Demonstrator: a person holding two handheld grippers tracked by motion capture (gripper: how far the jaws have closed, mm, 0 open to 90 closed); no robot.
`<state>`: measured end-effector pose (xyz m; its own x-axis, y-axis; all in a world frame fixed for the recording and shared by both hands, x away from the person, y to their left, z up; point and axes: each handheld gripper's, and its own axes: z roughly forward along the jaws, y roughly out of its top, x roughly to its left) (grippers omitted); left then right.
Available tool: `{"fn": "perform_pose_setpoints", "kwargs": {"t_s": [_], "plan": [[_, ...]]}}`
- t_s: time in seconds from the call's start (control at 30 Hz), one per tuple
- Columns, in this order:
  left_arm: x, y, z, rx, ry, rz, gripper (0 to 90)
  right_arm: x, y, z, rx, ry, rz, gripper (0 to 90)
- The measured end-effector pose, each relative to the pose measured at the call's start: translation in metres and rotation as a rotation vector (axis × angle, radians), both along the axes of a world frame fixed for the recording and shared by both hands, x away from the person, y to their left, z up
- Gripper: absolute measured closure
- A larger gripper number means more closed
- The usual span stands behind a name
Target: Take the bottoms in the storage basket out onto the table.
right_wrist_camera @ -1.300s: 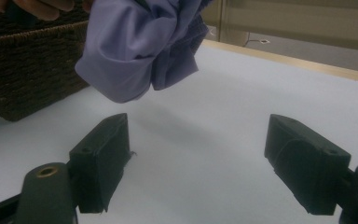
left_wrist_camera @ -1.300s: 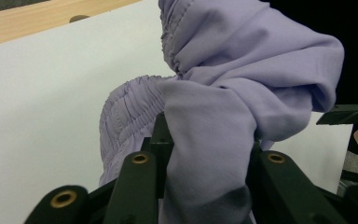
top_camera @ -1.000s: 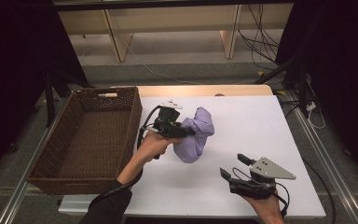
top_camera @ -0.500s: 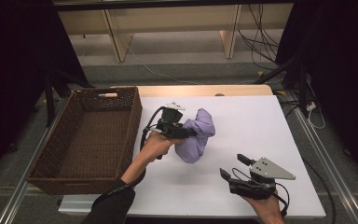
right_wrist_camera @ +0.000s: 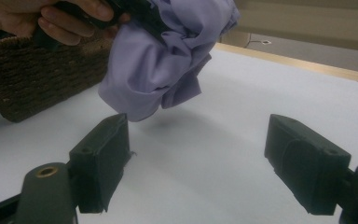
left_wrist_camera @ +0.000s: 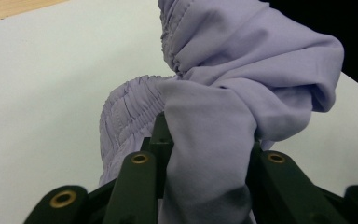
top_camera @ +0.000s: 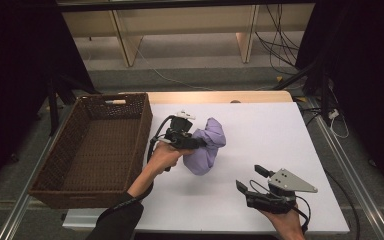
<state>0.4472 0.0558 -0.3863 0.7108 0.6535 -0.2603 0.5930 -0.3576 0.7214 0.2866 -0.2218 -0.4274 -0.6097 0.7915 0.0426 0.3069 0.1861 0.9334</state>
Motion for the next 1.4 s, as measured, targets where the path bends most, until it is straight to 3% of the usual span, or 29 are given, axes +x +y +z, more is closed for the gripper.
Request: {"fn": "perform_pose_setpoints", "kwargs": {"t_s": [0.23, 0.73, 1.4], "plan": [[-0.002, -0.005, -0.001, 0.031, -0.002, -0.005, 68.5, -0.001, 0.001, 0.001, -0.004, -0.005, 0.002, 23.1], [-0.002, -0.013, -0.005, 0.053, -0.002, -0.012, 68.4, -0.001, 0.001, 0.0, -0.005, -0.004, 0.001, 23.1], [0.004, -0.047, -0.013, 0.087, 0.013, -0.03, 67.9, -0.001, 0.0, 0.001, -0.001, -0.002, 0.004, 23.1]]}}
